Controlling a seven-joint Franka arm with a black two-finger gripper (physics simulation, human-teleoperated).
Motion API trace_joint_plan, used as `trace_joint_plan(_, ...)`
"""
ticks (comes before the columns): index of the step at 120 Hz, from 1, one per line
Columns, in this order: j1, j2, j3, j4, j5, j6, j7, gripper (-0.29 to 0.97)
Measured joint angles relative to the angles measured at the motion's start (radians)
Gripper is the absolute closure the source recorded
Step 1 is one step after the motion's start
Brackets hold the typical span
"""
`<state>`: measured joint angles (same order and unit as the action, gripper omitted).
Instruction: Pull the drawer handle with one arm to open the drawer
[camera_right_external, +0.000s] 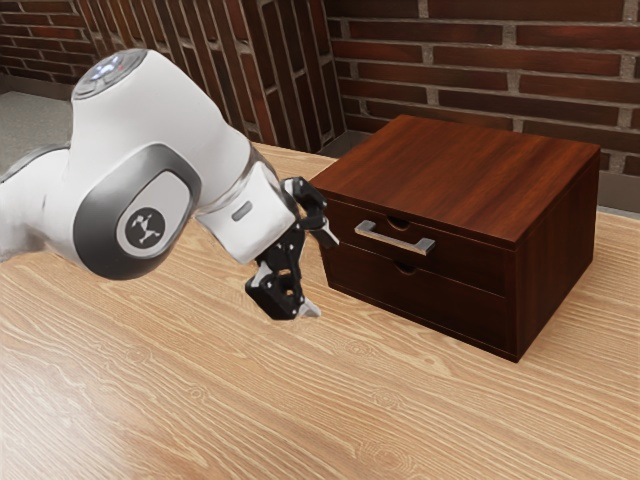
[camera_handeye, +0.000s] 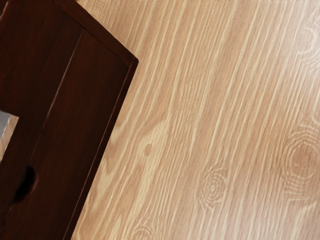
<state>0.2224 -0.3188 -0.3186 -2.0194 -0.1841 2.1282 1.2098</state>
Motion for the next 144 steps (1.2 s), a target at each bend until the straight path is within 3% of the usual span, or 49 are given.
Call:
trace_joint_plan(37,0.001,0.162,-0.001,0.082,0.04,0.133,0.152,0.0)
trace_joint_plan(144,-0.005,0.267,-0.004,0.11,0.058,0.223,0.309,0.0)
